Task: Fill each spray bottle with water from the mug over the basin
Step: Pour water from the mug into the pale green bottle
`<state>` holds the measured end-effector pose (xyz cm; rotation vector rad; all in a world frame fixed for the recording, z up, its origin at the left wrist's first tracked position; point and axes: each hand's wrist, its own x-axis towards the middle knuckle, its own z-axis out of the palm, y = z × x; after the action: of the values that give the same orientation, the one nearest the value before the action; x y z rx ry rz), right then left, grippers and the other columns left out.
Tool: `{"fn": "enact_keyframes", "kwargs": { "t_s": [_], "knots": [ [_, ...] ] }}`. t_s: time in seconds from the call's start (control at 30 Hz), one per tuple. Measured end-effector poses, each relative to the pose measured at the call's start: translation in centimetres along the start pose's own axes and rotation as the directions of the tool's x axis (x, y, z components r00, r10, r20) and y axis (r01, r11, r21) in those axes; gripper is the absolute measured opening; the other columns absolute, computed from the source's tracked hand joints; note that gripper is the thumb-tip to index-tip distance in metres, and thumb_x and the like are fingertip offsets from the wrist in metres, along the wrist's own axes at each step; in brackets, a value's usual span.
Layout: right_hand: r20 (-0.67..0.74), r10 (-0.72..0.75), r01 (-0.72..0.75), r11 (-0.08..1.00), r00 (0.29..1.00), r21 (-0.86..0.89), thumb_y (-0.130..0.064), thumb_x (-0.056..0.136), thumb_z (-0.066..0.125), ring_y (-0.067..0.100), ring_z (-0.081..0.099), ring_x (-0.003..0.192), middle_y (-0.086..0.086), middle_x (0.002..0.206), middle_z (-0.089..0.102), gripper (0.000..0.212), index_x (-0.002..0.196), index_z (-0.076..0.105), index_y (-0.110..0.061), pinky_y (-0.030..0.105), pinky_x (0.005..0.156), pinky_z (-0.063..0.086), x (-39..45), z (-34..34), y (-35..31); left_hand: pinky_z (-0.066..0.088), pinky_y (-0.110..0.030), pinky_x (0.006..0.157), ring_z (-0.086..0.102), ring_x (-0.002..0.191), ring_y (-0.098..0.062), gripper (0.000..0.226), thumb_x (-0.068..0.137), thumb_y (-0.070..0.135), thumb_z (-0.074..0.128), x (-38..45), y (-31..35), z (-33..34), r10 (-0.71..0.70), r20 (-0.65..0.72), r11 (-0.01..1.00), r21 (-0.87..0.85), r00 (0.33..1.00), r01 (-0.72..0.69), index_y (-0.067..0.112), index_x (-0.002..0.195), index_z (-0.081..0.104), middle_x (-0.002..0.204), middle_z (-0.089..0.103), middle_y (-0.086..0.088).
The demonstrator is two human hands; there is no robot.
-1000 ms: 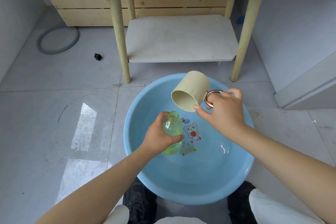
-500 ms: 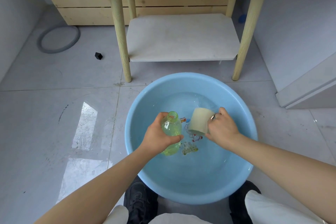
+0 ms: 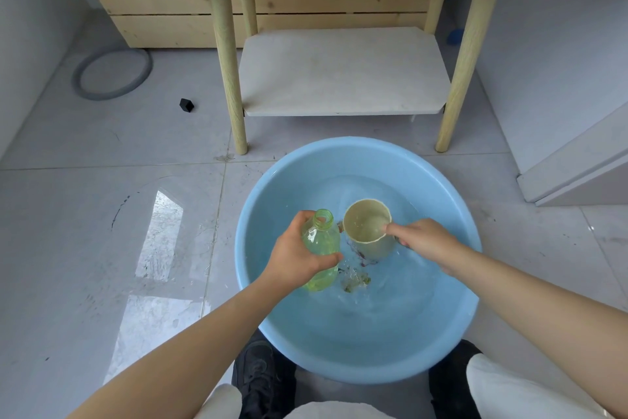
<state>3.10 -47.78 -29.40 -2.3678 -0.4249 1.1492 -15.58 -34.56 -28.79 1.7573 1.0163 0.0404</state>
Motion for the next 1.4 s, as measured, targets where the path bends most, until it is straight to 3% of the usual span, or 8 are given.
{"fn": "enact_keyframes", "kwargs": {
  "t_s": [0.2,0.37,0.57,0.8,0.93,1.07,1.17,1.4],
  "knots": [
    [0.012,-0.017,0.015,0.985,1.000,0.170,-0.049,0.081,0.061,0.020,0.023,0.058,0.009,0.065,0.028,0.049,0.058,0.035,-0.014,0.032,0.061,0.022,-1.0,-1.4,-1.1,0.039,-0.018,0.077,0.051,0.103,-0.010,0.068,0.067,0.028,0.085,0.0,0.2,0.2,0.007,0.009,1.000,-0.001,1.000,-0.007,0.031,0.121,0.044,0.118,0.053,0.013],
    [-0.102,-0.127,0.147,0.962,0.987,0.228,-0.048,0.081,0.064,0.020,0.022,0.059,0.007,0.067,0.023,0.047,0.067,0.039,-0.011,0.033,0.057,0.016,-2.1,-1.3,-2.7,0.038,-0.017,0.077,0.051,0.105,-0.010,0.068,0.066,0.028,0.085,0.1,0.5,0.5,0.013,0.015,1.000,0.010,1.000,-0.013,0.032,0.120,0.043,0.115,0.052,0.014],
    [-0.235,-0.260,0.299,0.942,0.937,0.153,-0.047,0.082,0.064,0.012,0.022,0.042,-0.009,0.042,0.019,0.056,0.053,0.024,-0.020,0.028,0.049,0.019,-3.3,-0.9,-4.2,0.039,-0.018,0.080,0.052,0.103,-0.009,0.064,0.066,0.028,0.085,0.0,0.7,0.6,0.034,0.018,0.999,-0.002,0.999,-0.034,0.036,0.113,0.043,0.113,0.055,0.015],
    [-0.406,-0.469,0.511,0.860,0.785,-0.005,-0.043,0.078,0.070,0.014,0.021,0.050,0.000,0.050,0.023,0.059,0.052,0.030,-0.008,0.029,0.052,0.022,-4.1,-0.4,-4.7,0.037,-0.013,0.075,0.051,0.100,-0.007,0.062,0.066,0.026,0.084,-0.1,0.9,0.6,0.056,0.019,0.998,0.003,0.998,-0.056,0.037,0.110,0.041,0.109,0.053,0.018],
    [-0.454,-0.571,0.587,0.800,0.684,-0.123,-0.038,0.078,0.073,0.017,0.026,0.049,-0.002,0.040,0.027,0.059,0.046,0.027,-0.019,0.030,0.062,0.028,-4.5,-0.2,-4.8,0.037,-0.016,0.080,0.051,0.102,-0.007,0.063,0.066,0.027,0.084,-0.1,1.0,0.6,0.057,0.022,0.998,0.000,0.998,-0.057,0.036,0.111,0.041,0.111,0.053,0.017],
    [-0.458,-0.616,0.586,0.778,0.640,-0.227,-0.050,0.076,0.068,0.009,0.038,0.057,-0.007,0.042,0.035,0.053,0.048,0.034,-0.021,0.030,0.075,0.029,-4.5,-0.1,-4.8,0.036,-0.017,0.080,0.050,0.102,-0.006,0.064,0.067,0.027,0.084,-0.2,1.1,0.5,0.057,0.025,0.998,0.006,0.998,-0.057,0.036,0.112,0.040,0.112,0.052,0.017],
    [-0.476,-0.654,0.609,0.745,0.589,-0.271,-0.063,0.071,0.051,0.009,0.044,0.054,-0.005,0.042,0.040,0.049,0.049,0.034,-0.022,0.026,0.076,0.024,-4.1,0.1,-4.7,0.037,-0.016,0.076,0.050,0.098,-0.007,0.063,0.067,0.026,0.084,-0.3,1.2,0.5,0.053,0.027,0.999,0.009,0.998,-0.054,0.037,0.110,0.039,0.106,0.052,0.019],
    [-0.509,-0.678,0.624,0.719,0.530,-0.307,-0.060,0.071,0.051,0.016,0.046,0.052,-0.003,0.043,0.041,0.052,0.051,0.043,-0.013,0.028,0.079,0.026,-3.8,0.0,-4.3,0.040,-0.019,0.076,0.052,0.097,-0.009,0.062,0.067,0.026,0.084,-0.3,1.3,0.5,0.053,0.030,0.999,0.002,0.998,-0.053,0.037,0.109,0.039,0.103,0.051,0.020]
  ]
}}
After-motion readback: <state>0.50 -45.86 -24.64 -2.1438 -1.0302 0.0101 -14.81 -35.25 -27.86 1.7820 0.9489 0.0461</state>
